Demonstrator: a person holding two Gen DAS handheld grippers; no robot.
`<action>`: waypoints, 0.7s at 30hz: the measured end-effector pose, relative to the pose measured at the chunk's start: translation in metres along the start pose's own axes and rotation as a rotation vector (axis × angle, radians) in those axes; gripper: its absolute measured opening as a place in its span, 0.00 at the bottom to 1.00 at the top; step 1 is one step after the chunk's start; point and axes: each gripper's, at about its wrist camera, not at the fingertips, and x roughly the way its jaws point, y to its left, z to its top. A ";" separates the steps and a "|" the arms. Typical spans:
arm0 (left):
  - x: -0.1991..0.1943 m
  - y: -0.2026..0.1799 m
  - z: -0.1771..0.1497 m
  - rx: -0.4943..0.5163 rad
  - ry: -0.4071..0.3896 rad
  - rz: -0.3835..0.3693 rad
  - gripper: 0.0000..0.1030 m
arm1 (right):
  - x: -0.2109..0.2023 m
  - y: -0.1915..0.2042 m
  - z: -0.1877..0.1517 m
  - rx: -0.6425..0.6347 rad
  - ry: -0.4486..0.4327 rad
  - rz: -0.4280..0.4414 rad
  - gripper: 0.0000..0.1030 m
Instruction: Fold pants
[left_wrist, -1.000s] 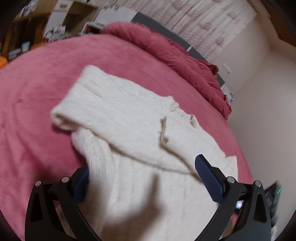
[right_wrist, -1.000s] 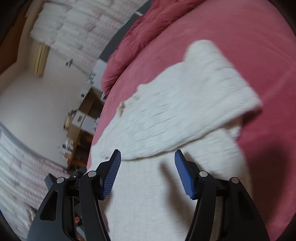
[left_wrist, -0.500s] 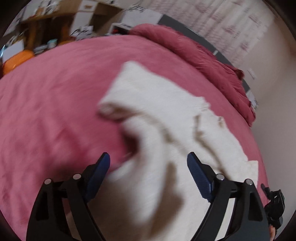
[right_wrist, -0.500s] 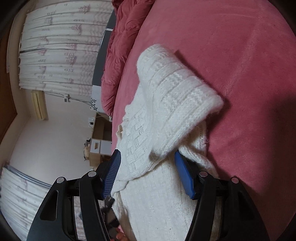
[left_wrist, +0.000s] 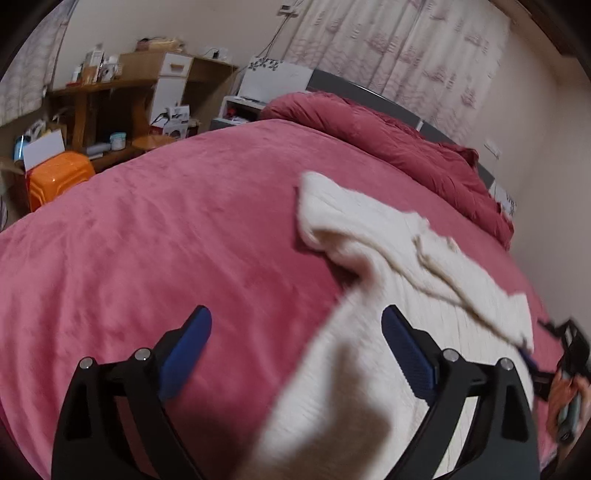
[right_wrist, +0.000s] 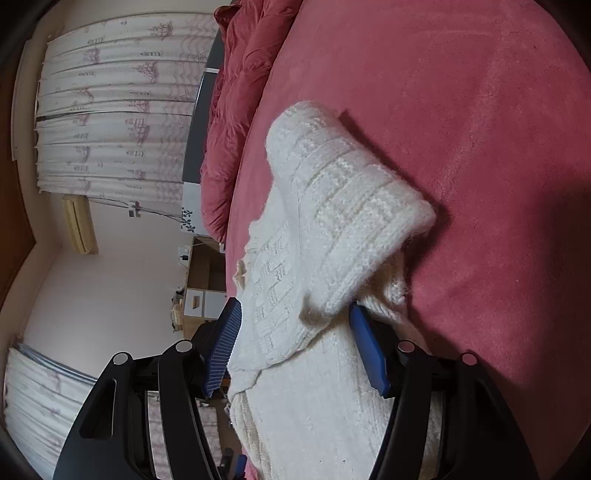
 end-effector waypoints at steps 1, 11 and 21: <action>0.007 0.010 0.007 -0.006 0.057 -0.050 0.90 | -0.001 -0.001 0.000 0.003 -0.001 0.000 0.58; 0.007 0.000 -0.046 0.244 0.243 -0.177 0.59 | 0.003 -0.001 -0.004 -0.004 -0.003 -0.022 0.58; -0.036 0.026 -0.062 0.124 0.270 -0.106 0.05 | 0.004 -0.001 -0.010 -0.011 -0.014 -0.029 0.58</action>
